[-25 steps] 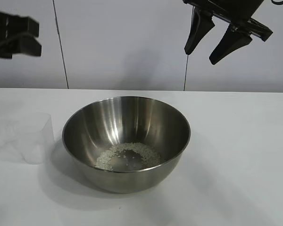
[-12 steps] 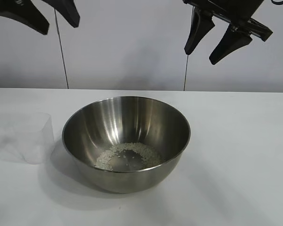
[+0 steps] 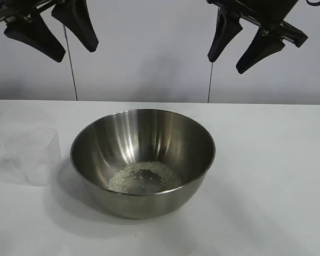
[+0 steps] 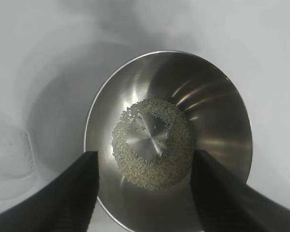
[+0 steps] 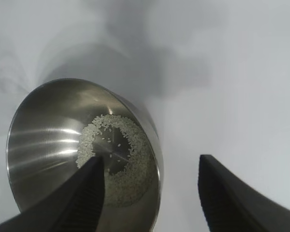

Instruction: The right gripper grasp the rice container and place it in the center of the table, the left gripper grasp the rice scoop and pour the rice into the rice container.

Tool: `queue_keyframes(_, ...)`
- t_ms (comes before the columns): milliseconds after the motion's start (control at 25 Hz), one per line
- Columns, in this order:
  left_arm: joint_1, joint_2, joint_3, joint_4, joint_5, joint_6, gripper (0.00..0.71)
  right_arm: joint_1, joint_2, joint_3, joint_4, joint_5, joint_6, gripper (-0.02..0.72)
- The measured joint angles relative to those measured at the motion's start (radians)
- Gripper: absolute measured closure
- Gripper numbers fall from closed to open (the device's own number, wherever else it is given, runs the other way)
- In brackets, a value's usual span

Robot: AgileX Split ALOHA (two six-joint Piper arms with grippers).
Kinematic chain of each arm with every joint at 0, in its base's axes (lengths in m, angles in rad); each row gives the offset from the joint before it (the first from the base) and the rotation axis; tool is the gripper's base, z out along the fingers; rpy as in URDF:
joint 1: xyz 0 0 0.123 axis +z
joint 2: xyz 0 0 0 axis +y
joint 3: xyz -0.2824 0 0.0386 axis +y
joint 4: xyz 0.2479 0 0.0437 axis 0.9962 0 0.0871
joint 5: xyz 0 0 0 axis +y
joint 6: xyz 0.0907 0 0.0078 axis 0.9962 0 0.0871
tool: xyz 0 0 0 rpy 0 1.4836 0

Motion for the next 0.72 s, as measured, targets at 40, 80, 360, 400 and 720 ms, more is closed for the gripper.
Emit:
queue_keyframes(40,0.0,0.005,0.0,0.0,0.003,-0.001,0.296,0.0,0.0,0.0,0.0,0.004,0.0,0.304)
queue_keyframes(80,0.0,0.008,0.0,0.0,0.005,-0.001,0.296,0.0,0.0,0.0,0.0,0.004,0.0,0.304)
queue_keyframes(360,0.0,0.016,0.0,0.0,0.008,-0.005,0.296,0.0,0.0,0.0,0.0,0.004,0.0,0.304)
queue_keyframes(400,0.0,0.016,0.001,0.0,0.01,-0.005,0.296,0.0,0.0,0.0,0.0,0.004,0.0,0.304)
queue_keyframes(720,0.0,0.016,0.039,0.0,0.014,-0.009,0.296,0.0,0.0,0.0,0.001,-0.005,0.0,0.304)
